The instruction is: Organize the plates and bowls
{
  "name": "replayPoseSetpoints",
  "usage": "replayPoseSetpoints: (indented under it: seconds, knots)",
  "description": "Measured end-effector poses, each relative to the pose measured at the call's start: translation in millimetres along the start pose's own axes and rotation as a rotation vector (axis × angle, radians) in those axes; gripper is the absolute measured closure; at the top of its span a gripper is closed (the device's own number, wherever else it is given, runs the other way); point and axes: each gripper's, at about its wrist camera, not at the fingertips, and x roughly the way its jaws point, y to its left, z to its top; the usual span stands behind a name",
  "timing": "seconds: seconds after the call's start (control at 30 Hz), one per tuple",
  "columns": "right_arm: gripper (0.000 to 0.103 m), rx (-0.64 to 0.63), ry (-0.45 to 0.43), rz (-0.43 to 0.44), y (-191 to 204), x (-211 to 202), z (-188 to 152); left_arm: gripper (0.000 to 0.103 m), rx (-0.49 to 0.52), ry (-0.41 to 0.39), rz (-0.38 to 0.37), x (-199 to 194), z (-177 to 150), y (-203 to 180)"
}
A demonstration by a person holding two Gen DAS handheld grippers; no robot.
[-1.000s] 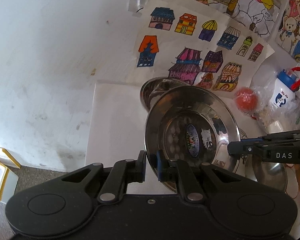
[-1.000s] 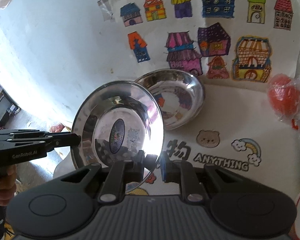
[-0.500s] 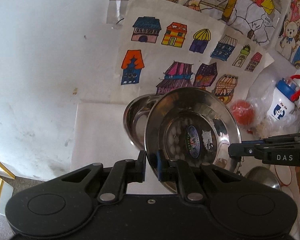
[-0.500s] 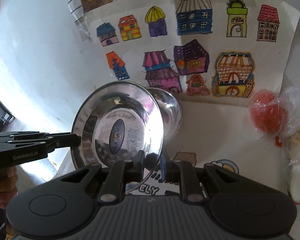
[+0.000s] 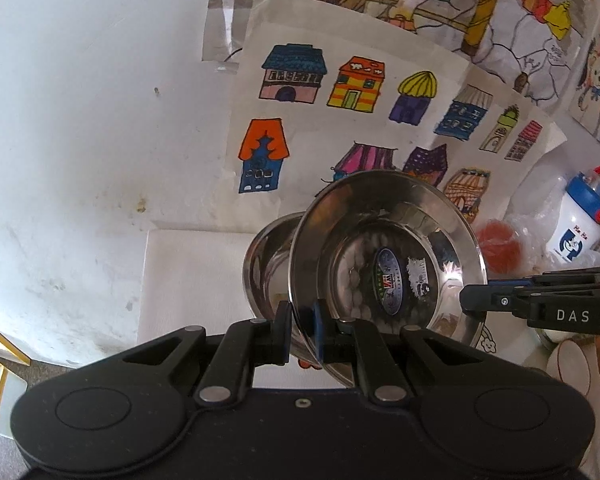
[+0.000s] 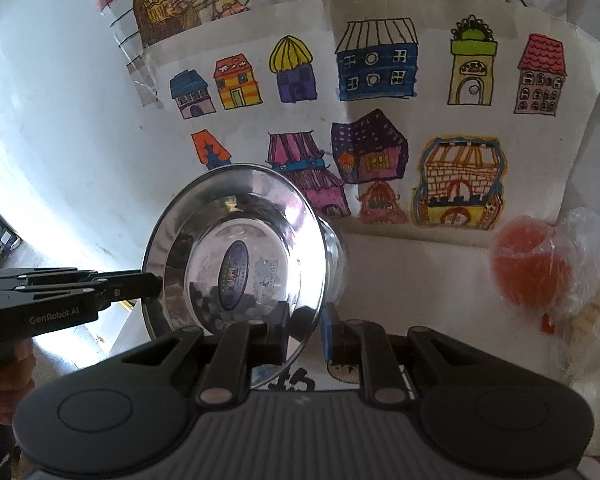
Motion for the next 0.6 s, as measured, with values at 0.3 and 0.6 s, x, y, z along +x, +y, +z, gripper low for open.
replayPoseSetpoints:
  seconds: [0.3,0.6]
  knots:
    - [0.085,0.007,0.013,-0.001,-0.1,19.6,12.5,0.091,-0.021,0.021,0.024,16.0,6.3,8.6]
    - [0.085,0.009,0.035,-0.022,-4.6,36.3,19.0,0.090,-0.038,0.061,0.023,35.5,9.5,12.8]
